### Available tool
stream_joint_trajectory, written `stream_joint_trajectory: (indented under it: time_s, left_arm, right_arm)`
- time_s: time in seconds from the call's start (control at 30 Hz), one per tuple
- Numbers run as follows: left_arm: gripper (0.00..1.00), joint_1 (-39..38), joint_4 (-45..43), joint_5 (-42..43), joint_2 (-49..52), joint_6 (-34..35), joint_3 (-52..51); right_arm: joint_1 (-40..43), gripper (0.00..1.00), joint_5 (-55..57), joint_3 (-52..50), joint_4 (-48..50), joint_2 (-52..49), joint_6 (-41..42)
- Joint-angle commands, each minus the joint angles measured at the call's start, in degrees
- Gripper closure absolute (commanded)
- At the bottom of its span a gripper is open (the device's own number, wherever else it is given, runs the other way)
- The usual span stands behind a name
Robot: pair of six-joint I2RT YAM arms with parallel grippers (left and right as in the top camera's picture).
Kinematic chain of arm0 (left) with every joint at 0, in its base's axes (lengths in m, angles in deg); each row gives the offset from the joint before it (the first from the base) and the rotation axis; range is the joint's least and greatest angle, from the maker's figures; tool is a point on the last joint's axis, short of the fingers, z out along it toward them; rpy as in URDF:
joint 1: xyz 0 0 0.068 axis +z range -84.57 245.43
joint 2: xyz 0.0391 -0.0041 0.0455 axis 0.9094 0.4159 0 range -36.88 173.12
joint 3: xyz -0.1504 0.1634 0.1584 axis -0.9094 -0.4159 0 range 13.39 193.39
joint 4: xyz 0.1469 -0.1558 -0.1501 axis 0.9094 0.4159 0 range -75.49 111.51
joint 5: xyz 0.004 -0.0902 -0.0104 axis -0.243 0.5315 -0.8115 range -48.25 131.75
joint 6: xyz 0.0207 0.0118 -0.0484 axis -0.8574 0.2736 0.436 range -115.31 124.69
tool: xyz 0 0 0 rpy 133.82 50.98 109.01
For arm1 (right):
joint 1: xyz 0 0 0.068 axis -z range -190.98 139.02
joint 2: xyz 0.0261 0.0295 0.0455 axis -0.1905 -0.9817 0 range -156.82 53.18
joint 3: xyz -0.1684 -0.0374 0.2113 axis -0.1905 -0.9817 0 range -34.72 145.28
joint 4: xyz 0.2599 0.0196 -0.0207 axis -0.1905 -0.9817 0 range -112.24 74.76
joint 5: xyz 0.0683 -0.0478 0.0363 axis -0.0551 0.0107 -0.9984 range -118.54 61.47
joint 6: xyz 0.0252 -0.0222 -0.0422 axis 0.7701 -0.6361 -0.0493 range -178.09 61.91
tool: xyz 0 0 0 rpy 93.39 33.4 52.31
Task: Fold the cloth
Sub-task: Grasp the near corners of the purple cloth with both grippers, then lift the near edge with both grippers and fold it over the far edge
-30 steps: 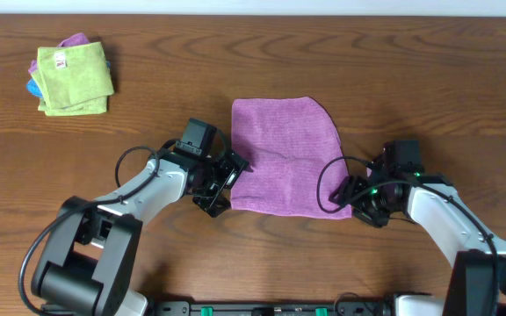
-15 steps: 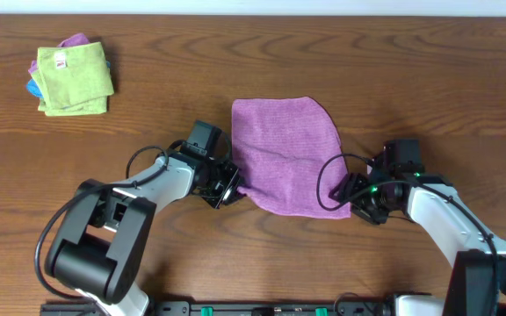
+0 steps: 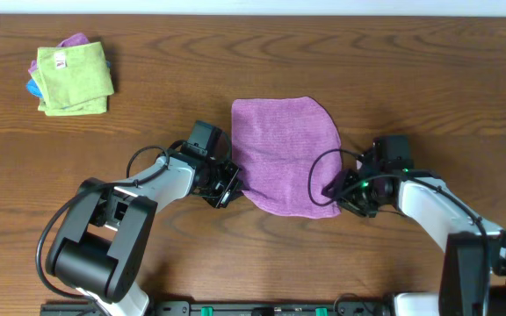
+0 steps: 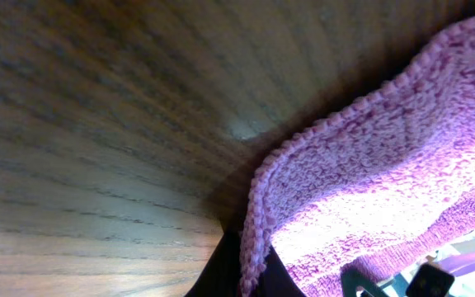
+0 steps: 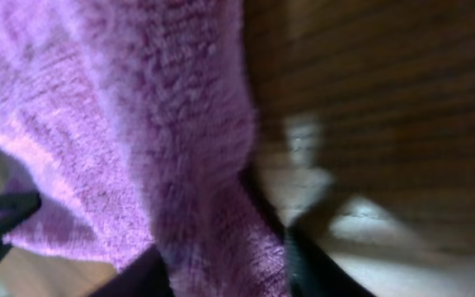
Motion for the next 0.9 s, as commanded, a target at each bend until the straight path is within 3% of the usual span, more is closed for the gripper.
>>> stream_joint_trajectory:
  time_s: [0.0,0.03,0.07,0.47,0.67,0.87]
  left_arm:
    - [0.94,-0.07,-0.15,-0.15,0.96,-2.86,-0.50]
    - [0.94,-0.07,-0.72,0.04,0.96,-3.61,-0.50]
    - [0.94,-0.07,-1.33,0.09,0.96,-4.02,-0.50]
    - [0.94,2.62,-1.55,7.82,0.52,-12.61,-0.50]
    - [0.94,4.72,7.76,8.22,-2.97,-18.99,-0.50]
    - [0.94,4.74,13.62,9.11,-7.61,-20.63,-0.50]
  right_arm:
    - [-0.70,0.81,2.93,-1.16,0.66,-2.14,0.37]
    - [-0.70,0.93,3.37,-1.16,0.72,-2.16,0.35]
    - [-0.68,0.99,3.34,-1.16,0.74,-2.16,0.35]
    - [-0.70,0.99,-1.88,-1.11,-1.11,2.27,-0.13]
    - [-0.70,0.99,-1.81,-1.11,-7.19,9.57,-0.74]
    - [-0.70,0.99,-2.99,-1.11,-11.43,12.22,-0.55]
